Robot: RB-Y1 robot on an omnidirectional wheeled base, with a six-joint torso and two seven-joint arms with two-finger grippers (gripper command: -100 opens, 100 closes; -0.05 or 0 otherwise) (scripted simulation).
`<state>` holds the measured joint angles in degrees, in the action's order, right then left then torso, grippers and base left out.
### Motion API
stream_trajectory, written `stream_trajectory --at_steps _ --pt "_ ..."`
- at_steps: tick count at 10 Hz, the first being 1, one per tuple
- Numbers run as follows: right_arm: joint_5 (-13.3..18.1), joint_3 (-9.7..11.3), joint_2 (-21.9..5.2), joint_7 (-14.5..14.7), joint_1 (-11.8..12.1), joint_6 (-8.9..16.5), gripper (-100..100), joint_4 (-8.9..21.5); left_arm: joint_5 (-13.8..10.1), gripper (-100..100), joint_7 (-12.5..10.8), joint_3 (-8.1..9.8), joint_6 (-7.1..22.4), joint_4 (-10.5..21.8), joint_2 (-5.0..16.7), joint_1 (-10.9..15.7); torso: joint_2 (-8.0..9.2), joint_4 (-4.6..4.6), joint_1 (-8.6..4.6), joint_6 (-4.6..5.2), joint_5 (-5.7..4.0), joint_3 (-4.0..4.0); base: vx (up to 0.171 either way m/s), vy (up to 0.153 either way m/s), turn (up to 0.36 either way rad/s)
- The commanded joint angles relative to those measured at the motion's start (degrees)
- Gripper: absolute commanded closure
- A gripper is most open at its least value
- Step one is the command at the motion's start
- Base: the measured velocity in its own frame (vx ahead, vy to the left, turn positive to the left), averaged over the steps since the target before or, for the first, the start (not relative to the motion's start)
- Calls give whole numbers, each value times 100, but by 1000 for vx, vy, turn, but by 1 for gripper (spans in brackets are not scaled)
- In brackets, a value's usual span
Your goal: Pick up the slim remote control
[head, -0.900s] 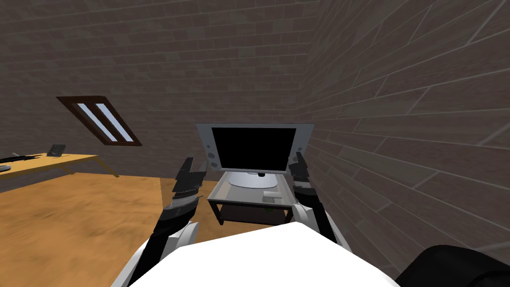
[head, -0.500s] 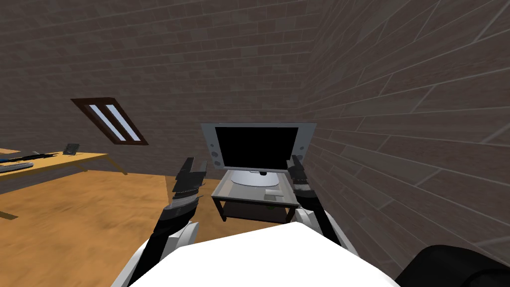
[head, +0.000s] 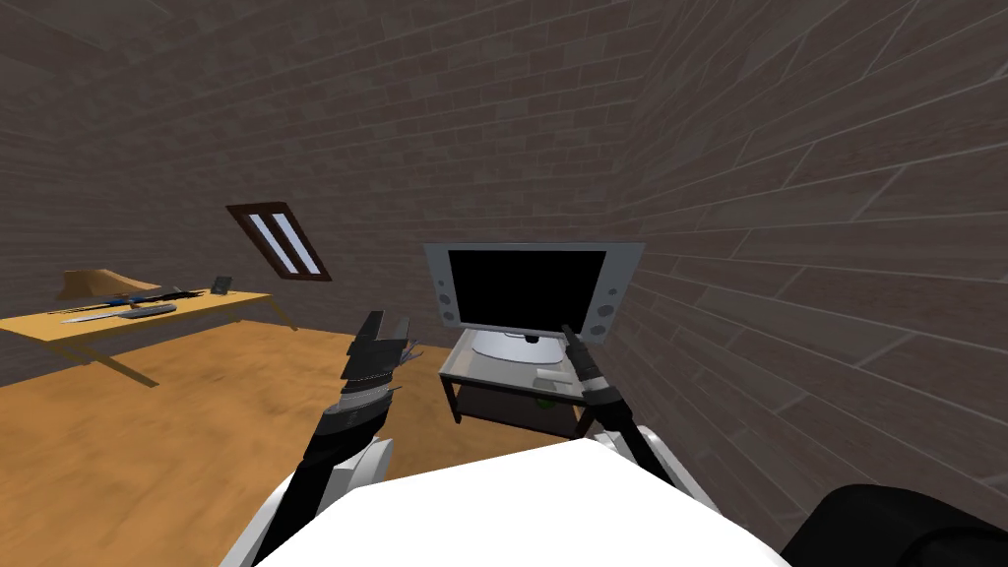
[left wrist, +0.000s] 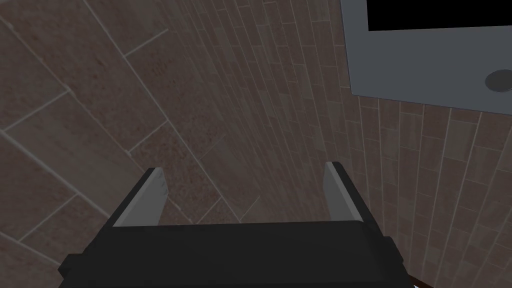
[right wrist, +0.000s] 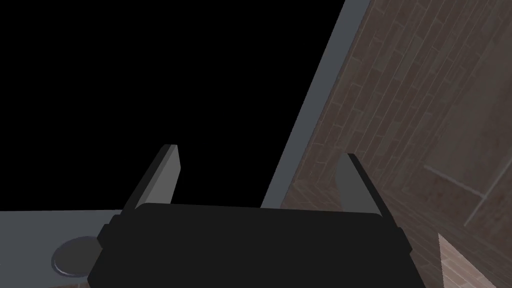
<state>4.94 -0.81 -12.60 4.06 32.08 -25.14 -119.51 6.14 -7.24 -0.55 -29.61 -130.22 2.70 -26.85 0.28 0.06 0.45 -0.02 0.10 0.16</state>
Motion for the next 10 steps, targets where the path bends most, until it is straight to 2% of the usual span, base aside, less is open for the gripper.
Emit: stream_trajectory --at_steps 1,3,4,5,6,7,8,9,10 --pt "215 71 -286 66 174 -4 -100 286 0 0 0 0 0 0 0 0 0 0 0 0 0 0 -37 118 188" --pt "215 71 -301 66 174 -4 -100 377 0 0 0 1 0 0 1 -1 -12 -2 -17 3 -2 -7 -16 51 24" --pt "374 129 -481 108 251 3 -100 602 0 0 0 1 0 0 1 -1 -18 -3 -34 3 -6 -10 -17 50 149" --pt "374 129 -481 108 251 3 -100 641 0 0 0 1 0 0 1 -1 -18 -4 -31 0 -7 -10 -18 46 87" --pt "547 194 -666 149 325 8 -100 816 0 0 0 1 0 0 1 -1 -17 -3 -33 2 -6 -10 -34 61 160" --pt "547 194 -666 149 325 8 -100 919 0 0 0 1 0 0 1 0 -12 -3 -29 0 -6 -7 -22 54 84" --pt "733 269 -856 188 396 12 -100 1115 0 0 0 1 0 0 1 -1 -14 -2 -29 3 -6 -8 -17 77 182" --pt "733 269 -856 188 396 12 -100 1211 0 0 0 1 0 0 1 -1 -16 -3 -23 0 -5 -9 -11 60 81" --pt "931 353 -1050 225 461 13 -100 1408 0 0 0 1 0 0 1 -1 -18 -3 -27 3 -5 -10 -12 60 174"
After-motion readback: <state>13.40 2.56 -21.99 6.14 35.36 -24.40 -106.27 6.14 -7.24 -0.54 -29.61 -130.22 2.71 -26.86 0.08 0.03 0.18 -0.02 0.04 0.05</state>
